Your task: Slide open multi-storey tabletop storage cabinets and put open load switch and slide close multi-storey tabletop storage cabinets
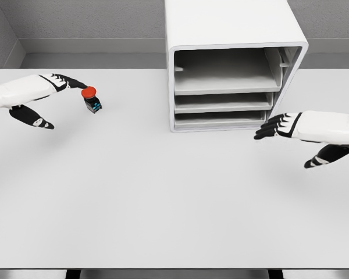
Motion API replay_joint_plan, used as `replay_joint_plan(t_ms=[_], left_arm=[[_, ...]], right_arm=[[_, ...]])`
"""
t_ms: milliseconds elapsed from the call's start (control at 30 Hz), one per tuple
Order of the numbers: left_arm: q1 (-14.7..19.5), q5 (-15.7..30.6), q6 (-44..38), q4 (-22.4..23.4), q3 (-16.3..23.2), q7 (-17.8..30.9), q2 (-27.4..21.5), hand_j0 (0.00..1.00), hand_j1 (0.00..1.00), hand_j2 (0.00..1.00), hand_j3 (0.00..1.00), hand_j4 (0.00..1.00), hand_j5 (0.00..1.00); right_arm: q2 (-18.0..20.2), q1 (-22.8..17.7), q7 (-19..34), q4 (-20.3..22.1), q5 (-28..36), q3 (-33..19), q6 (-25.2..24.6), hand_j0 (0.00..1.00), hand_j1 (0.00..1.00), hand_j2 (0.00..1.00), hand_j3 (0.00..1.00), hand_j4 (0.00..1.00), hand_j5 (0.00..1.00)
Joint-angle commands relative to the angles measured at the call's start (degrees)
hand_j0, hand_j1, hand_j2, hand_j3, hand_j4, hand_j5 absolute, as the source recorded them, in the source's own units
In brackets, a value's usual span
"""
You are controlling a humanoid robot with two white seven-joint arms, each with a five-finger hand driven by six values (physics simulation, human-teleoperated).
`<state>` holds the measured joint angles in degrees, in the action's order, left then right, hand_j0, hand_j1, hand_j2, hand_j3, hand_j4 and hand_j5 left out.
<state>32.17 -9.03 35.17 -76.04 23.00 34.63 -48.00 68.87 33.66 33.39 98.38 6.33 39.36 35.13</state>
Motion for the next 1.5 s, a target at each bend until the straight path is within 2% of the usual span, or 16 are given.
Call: replay_joint_plan(t_ms=[0,100,133,233,267,333,400,467,500,633,767,867,1033,1100,1300,1467], left_arm=[[-0.1,0.4,-0.2,0.0,-0.1,-0.1,-0.1,1.0,1.0,1.0,1.0,1.0,1.0],[-0.2,0.3,-0.2,0.2,0.0,-0.1,-0.1,1.0,1.0,1.0,1.0,1.0,1.0],[0.1,0.2,-0.2,0.7,-0.1,-0.1,0.0,1.0,1.0,1.0,1.0,1.0,1.0],[2.4,-4.2,-0.2,6.2,0.2,-0.2,4.6,1.0,1.0,1.0,1.0,1.0,1.0],[3.3,-4.2,-0.2,9.7,0.2,0.0,6.6,1.0,1.0,1.0,1.0,1.0,1.0],[6.9,-10.2,-0.2,15.9,0.2,0.0,11.0,1.0,1.0,1.0,1.0,1.0,1.0],[8.3,-14.0,-0.2,19.2,0.2,0.0,14.2,1.0,1.0,1.0,1.0,1.0,1.0],[11.8,-14.4,-0.2,25.7,0.6,0.1,16.4,1.0,1.0,1.0,1.0,1.0,1.0],[13.9,-14.8,-0.2,28.4,3.1,0.1,17.8,1.0,1.0,1.0,1.0,1.0,1.0],[16.6,-18.0,-0.2,34.7,3.6,0.2,20.8,1.0,1.0,1.0,1.0,1.0,1.0],[17.2,-18.6,-0.2,35.9,3.6,-0.2,21.9,1.0,1.0,1.0,1.0,1.0,1.0],[18.1,-18.6,-0.2,36.1,3.8,-0.3,21.9,1.0,1.0,1.0,1.0,1.0,1.0],[18.3,-18.7,-0.2,36.1,3.8,-0.3,22.5,1.0,1.0,1.0,1.0,1.0,1.0],[18.3,-18.7,-0.2,36.1,3.8,-0.3,22.7,0.93,0.93,0.93,0.93,0.93,0.93],[19.2,-18.7,-0.2,37.0,3.9,-0.2,22.2,0.89,0.89,0.89,0.89,0.89,0.89],[19.3,-20.4,-0.2,38.0,3.8,-0.1,22.6,0.84,0.84,0.84,0.84,0.84,0.84]], right_arm=[[-0.1,0.0,-0.5,0.1,1.0,0.0,-0.1,1.0,1.0,1.0,1.0,1.0,1.0],[0.4,1.7,-1.7,-0.1,1.0,0.2,-0.1,1.0,1.0,1.0,1.0,1.0,1.0],[0.6,1.6,-6.6,-0.3,1.0,0.3,-0.1,1.0,1.0,1.0,1.0,1.0,1.0],[1.9,2.4,-8.8,-0.6,1.0,0.1,-0.1,1.0,1.0,1.0,1.0,1.0,1.0],[1.9,2.5,-8.4,-0.6,1.0,0.0,-0.1,1.0,1.0,1.0,1.0,1.0,1.0],[1.0,3.4,-7.4,-0.6,1.0,-0.4,-0.1,1.0,1.0,1.0,1.0,1.0,1.0],[-2.8,4.0,-3.7,-0.5,1.0,-0.3,-0.1,1.0,1.0,1.0,1.0,1.0,1.0],[-4.1,5.0,-1.3,-0.4,1.0,-0.3,-0.1,1.0,1.0,1.0,1.0,1.0,1.0],[-4.2,5.9,-0.5,-0.4,1.0,-0.2,-0.1,1.0,1.0,1.0,1.0,1.0,1.0],[-4.3,7.7,1.6,-0.3,0.9,0.1,-0.1,1.0,1.0,1.0,1.0,1.0,1.0],[-9.5,10.0,1.6,-0.3,0.5,0.5,-0.1,1.0,1.0,1.0,1.0,1.0,1.0],[-12.7,13.9,1.6,-0.3,0.5,5.6,-0.1,1.0,1.0,1.0,1.0,1.0,1.0],[-13.2,14.1,1.6,-0.4,0.6,5.7,-0.1,1.0,1.0,1.0,1.0,1.0,1.0],[-13.2,14.1,1.6,-0.4,0.6,5.9,-0.1,1.0,1.0,1.0,1.0,1.0,1.0],[-14.5,15.7,1.6,-0.9,0.9,6.0,-0.1,1.0,1.0,1.0,1.0,1.0,1.0],[-14.9,15.8,1.6,-3.5,0.7,6.0,-6.3,1.0,1.0,1.0,1.0,1.0,1.0]])
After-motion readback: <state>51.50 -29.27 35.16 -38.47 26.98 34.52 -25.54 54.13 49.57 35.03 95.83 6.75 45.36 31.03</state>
